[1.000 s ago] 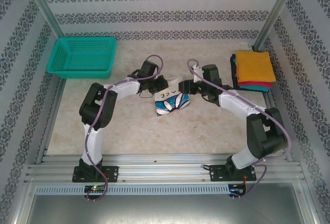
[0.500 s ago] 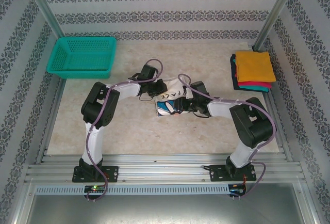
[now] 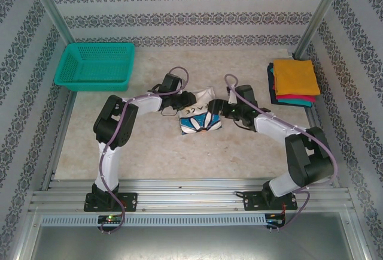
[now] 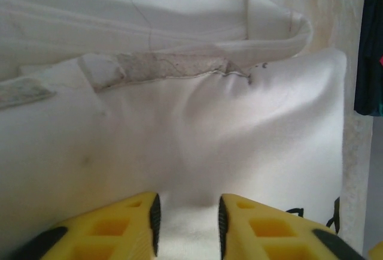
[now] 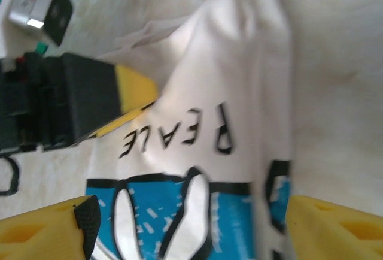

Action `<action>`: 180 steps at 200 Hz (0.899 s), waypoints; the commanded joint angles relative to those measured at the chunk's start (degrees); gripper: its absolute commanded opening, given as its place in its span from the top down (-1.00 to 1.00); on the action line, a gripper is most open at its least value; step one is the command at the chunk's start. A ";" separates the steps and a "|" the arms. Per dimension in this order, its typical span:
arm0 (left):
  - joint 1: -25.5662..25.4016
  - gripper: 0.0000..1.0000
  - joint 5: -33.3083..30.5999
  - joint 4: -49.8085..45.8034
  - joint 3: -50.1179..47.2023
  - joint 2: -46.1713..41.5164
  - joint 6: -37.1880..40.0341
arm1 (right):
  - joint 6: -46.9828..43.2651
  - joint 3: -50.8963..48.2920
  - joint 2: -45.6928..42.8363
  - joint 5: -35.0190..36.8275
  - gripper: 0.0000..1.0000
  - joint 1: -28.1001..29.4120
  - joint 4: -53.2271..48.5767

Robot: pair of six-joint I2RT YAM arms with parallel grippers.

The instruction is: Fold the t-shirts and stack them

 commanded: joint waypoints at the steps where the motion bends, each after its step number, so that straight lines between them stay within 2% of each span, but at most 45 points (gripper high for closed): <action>1: -0.39 0.20 -1.85 -4.62 3.15 -5.02 2.97 | -0.42 2.31 1.32 -0.72 -0.65 -1.72 -3.59; 26: -1.71 -0.11 -6.23 -7.03 2.50 -11.51 4.03 | -0.72 6.59 5.64 -3.69 -0.65 -2.43 -6.68; 42: -2.09 -0.27 -10.48 -7.77 -1.38 -15.91 3.40 | -0.05 8.63 8.66 -5.13 -0.63 -2.31 -6.50; 59: -2.09 -0.38 -14.84 -8.98 -6.85 -19.71 2.16 | 0.32 10.22 11.36 -5.25 -0.60 -2.23 -5.25; 80: -2.14 -0.42 -16.01 -8.04 -13.00 -21.58 0.36 | -0.08 12.87 14.82 -5.28 -0.56 -2.15 -5.28; 104: -2.40 -0.16 -14.02 -4.56 -16.91 -19.79 -2.07 | -0.57 15.59 18.13 -5.52 -0.52 -1.55 -5.96; 137: -3.76 0.02 -12.31 2.34 -20.17 -16.62 -4.66 | -0.55 17.63 21.32 -5.83 -0.51 -0.69 -5.58; 161: -4.12 0.14 -11.42 3.17 -20.20 -14.55 -5.82 | -0.13 18.05 23.00 -6.74 -0.50 -0.31 -4.57; 180: -4.16 0.34 -11.36 3.50 -20.35 -13.88 -6.05 | -0.07 18.42 24.11 -7.56 -0.47 0.21 -4.70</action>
